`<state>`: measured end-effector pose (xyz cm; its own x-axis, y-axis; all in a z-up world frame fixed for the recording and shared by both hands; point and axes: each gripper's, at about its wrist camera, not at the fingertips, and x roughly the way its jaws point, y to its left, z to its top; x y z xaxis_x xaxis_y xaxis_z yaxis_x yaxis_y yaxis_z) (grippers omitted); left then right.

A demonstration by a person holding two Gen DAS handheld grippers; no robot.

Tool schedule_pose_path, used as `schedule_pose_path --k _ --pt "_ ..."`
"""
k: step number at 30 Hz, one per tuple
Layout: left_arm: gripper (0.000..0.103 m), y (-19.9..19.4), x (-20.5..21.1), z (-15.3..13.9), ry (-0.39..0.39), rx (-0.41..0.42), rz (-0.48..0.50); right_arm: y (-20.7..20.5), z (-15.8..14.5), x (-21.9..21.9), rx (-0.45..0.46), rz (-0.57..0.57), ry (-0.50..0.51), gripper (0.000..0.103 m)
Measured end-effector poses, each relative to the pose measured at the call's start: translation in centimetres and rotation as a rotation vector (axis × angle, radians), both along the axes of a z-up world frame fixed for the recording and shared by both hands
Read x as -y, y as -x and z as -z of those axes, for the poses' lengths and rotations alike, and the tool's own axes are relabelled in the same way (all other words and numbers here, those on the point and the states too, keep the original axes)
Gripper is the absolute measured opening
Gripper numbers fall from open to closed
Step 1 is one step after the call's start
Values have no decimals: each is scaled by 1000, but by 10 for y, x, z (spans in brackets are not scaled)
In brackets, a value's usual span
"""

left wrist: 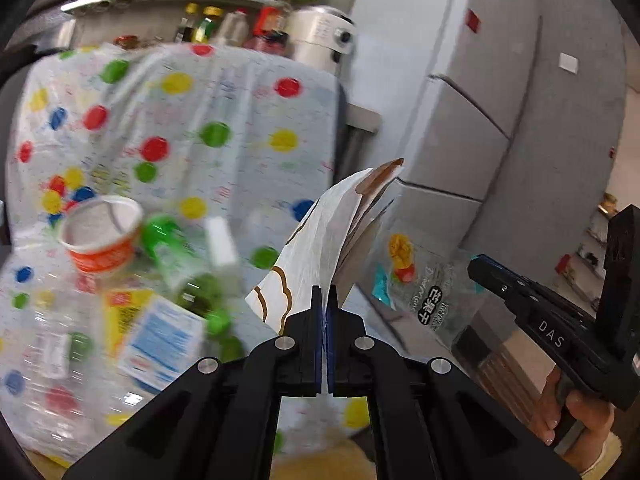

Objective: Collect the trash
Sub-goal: 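Carry the paper bag and wrapper over the white trash bag with both grippers, then open both grippers to drop the items into the trash bag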

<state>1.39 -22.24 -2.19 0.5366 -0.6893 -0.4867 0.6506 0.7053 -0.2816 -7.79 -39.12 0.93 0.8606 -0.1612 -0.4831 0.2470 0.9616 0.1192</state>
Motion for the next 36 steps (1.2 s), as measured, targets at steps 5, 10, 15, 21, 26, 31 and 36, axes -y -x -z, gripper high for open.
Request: schedule_pose_path --k 5,10,15,21,26,31,36 --pt "1 22 48 37 -18 -51 79 42 26 35 -61 86 9 2" --pt "1 50 100 69 -50 -108 211 79 58 71 -124 170 -36 2" --pt "2 68 153 106 -110 -177 322 112 101 104 -190 262 -107 2" --pt "1 79 205 149 -174 -277 435 129 152 134 -263 338 -205 2" --pt "6 81 233 180 -260 -272 470 128 182 155 -302 380 -278 2" --pt "28 71 238 196 -307 -293 453 117 203 167 -351 401 -315 3" --pt "39 68 214 173 -284 -238 435 113 199 164 -367 426 -308 26"
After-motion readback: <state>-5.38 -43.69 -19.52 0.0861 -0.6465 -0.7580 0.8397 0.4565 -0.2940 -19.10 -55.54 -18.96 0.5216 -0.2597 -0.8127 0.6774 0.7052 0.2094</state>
